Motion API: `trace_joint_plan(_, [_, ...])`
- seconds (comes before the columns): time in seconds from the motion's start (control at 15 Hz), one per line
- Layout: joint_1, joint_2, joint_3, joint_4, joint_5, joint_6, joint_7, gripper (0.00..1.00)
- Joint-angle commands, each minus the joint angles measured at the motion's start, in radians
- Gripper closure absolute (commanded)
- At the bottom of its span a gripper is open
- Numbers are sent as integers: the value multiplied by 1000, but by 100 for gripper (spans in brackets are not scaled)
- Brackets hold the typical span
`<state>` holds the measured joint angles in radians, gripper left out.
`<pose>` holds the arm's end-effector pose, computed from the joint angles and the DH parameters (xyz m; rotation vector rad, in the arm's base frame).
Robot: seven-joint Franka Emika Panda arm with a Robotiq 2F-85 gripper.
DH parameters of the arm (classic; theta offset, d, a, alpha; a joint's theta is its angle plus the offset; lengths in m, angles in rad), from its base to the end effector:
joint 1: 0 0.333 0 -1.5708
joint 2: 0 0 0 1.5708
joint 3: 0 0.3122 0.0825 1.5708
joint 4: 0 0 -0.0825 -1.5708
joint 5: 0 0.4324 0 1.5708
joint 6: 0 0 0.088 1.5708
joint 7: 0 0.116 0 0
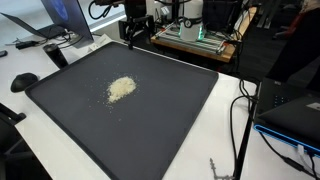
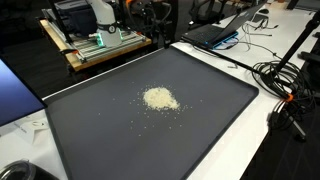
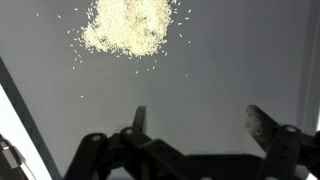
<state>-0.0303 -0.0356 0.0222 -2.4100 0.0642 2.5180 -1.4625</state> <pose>0.5345 -0.0046 0.2917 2.3419 1.9826 0.2053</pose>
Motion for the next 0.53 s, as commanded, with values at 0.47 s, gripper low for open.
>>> trace_joint_plan(0.47, [-7, -98, -120, -81, 226, 39, 149, 0])
